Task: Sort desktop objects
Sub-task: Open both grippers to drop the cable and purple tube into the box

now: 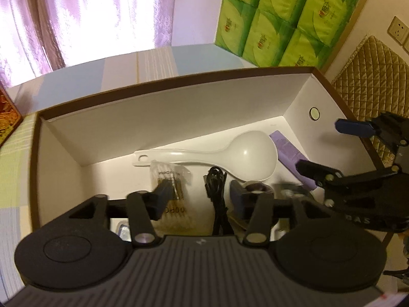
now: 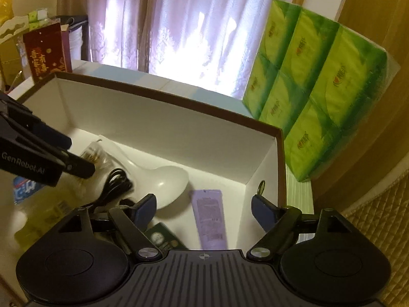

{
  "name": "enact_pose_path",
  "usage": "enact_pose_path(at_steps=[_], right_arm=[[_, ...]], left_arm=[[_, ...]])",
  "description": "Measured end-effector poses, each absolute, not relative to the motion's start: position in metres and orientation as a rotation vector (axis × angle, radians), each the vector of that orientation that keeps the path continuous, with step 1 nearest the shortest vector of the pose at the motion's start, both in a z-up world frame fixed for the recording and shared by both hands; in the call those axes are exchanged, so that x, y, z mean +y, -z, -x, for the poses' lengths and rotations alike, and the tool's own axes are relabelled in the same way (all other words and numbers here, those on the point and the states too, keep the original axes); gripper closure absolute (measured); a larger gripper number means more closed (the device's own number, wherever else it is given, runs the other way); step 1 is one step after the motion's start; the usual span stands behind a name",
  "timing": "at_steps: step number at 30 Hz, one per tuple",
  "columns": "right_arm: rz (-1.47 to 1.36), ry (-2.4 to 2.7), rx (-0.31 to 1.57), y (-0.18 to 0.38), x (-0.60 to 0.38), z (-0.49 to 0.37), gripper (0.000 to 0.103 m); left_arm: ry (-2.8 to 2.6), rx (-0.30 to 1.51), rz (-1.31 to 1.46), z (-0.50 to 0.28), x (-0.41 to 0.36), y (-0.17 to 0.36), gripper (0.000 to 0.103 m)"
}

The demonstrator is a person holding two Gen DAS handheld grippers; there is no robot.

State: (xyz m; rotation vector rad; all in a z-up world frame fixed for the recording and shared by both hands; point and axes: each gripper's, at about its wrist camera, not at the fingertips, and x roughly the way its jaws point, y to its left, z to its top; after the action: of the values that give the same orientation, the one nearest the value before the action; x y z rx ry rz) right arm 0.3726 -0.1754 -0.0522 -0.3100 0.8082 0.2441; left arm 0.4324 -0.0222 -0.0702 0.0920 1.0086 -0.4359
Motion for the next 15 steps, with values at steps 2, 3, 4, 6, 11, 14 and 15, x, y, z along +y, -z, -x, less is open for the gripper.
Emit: enact_pose_path(at_steps=[2, 3, 4, 6, 11, 14, 15], right_arm=[[0.291, -0.261, 0.811, 0.050, -0.178, -0.366, 0.018], [0.283, -0.264, 0.811, 0.048, -0.179, -0.362, 0.013], [0.276, -0.267, 0.808, 0.046, -0.180, -0.358, 0.011], [0.256, -0.275, 0.805, 0.041, -0.181, -0.350, 0.007], [0.194, -0.308, 0.824, 0.030, -0.185, -0.329, 0.002], [0.166, -0.309, 0.847, 0.028, -0.185, -0.320, 0.002], [0.160, -0.307, 0.851, 0.027, -0.185, -0.317, 0.002]], left_arm=[[0.430, 0.999, -0.092, -0.427, -0.018, 0.065, 0.041], [0.422, 0.992, -0.088, -0.424, -0.016, 0.063, 0.030], [0.418, 0.984, -0.083, -0.420, -0.014, 0.060, 0.027], [0.419, 0.978, -0.077, -0.415, -0.011, 0.055, 0.025], [0.408, 0.958, -0.067, -0.397, -0.005, 0.041, 0.009], [0.391, 0.943, -0.066, -0.384, -0.003, 0.033, 0.007], [0.385, 0.940, -0.064, -0.379, -0.002, 0.031, 0.007]])
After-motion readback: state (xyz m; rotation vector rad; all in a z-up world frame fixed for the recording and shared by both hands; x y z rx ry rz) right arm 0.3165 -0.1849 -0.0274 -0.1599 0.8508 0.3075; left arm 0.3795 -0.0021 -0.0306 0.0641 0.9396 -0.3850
